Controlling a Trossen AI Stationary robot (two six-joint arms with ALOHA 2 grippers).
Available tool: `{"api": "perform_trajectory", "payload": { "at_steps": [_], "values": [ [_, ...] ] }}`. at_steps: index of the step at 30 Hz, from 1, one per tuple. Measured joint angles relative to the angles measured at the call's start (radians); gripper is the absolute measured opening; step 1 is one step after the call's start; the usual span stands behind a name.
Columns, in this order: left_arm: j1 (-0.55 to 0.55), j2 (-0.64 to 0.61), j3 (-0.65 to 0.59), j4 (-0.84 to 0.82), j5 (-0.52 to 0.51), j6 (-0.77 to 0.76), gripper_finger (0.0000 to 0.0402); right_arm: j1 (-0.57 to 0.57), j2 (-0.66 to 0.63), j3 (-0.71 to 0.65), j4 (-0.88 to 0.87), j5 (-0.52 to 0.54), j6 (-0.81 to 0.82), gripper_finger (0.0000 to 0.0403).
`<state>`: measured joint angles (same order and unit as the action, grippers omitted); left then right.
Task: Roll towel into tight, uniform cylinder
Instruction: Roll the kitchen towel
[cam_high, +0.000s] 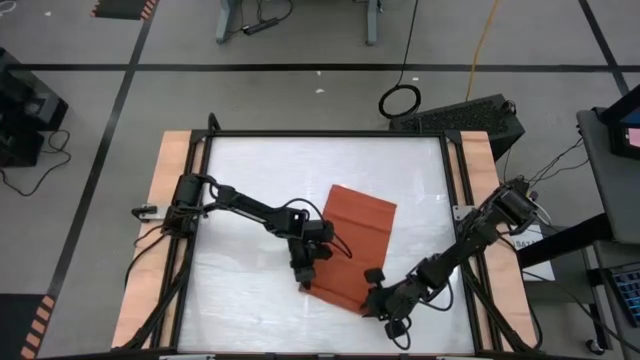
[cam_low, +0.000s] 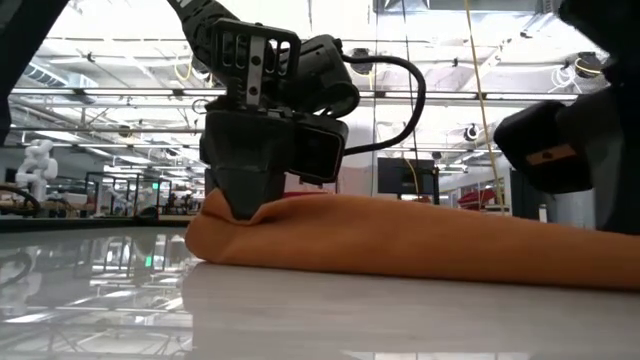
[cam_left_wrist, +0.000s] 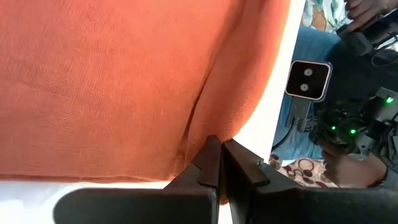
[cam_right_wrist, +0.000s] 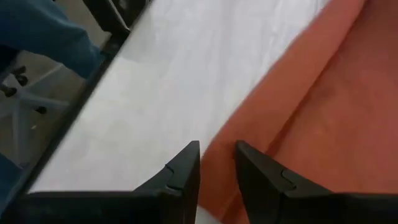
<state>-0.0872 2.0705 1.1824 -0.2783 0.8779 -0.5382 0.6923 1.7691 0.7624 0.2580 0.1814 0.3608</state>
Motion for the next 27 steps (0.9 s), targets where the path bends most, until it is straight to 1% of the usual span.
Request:
{"api": "perform_trajectory", "payload": {
  "at_steps": [9, 12, 15, 18, 23, 27],
  "values": [
    [0.0, -0.008, -0.002, -0.008, 0.003, 0.04, 0.0014, -0.012, 0.0, 0.0, -0.051, -0.001, 0.024, 0.0093],
    [0.003, -0.021, -0.004, -0.004, 0.003, 0.061, 0.0025, -0.012, 0.0, 0.0, -0.062, -0.016, 0.033, 0.0093],
    [0.014, -0.036, -0.006, -0.004, -0.02, 0.077, 0.0053, -0.011, 0.011, 0.0, -0.063, -0.028, 0.048, 0.0093],
    [0.03, -0.052, -0.006, -0.005, -0.045, 0.086, 0.0091, -0.012, 0.027, 0.001, -0.047, -0.047, 0.06, 0.0093],
    [0.056, -0.072, -0.006, -0.016, -0.052, 0.116, 0.0157, -0.012, 0.042, 0.003, -0.036, -0.061, 0.076, 0.0093],
    [0.065, -0.113, -0.005, -0.052, -0.056, 0.167, 0.0189, -0.012, 0.042, 0.002, -0.039, -0.065, 0.077, 0.0093]
  ]
}}
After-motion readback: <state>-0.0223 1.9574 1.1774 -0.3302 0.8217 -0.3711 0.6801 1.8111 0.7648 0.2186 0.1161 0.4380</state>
